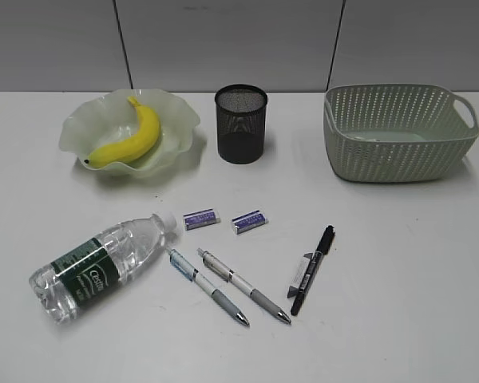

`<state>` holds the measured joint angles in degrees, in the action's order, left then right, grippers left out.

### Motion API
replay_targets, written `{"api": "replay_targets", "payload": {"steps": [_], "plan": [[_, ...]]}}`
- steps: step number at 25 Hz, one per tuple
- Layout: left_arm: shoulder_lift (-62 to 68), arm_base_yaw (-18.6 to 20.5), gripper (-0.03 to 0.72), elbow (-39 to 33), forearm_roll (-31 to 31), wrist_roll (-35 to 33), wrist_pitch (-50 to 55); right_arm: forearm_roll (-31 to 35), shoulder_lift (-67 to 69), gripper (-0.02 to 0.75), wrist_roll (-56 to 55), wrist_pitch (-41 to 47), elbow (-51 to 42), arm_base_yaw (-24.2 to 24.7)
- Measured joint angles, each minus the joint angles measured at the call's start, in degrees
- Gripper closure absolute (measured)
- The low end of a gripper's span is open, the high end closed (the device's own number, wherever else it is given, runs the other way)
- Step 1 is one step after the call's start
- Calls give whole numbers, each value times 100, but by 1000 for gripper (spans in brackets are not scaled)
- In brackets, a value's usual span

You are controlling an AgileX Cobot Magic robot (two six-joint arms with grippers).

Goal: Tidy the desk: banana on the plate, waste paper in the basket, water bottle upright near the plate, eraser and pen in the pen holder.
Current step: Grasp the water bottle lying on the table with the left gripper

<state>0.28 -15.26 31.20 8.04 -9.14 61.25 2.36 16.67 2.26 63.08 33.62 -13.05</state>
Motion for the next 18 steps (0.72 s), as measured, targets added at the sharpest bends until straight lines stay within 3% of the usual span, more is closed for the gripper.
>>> {"api": "replay_targets", "payload": {"steps": [7, 11, 15, 18], "plan": [[317, 0, 253, 53, 15, 0, -156, 23, -1563, 232, 5, -152, -341, 0], [968, 0, 253, 284, 108, -74, -784, 23, -1706, 232, 5, -280, -442, 0], [2100, 0, 253, 394, 223, -218, -1404, 23, -1706, 232, 5, -324, -442, 0], [3263, 0, 253, 434, 794, -704, -1791, 23, -1706, 232, 5, -324, -442, 0]]}}
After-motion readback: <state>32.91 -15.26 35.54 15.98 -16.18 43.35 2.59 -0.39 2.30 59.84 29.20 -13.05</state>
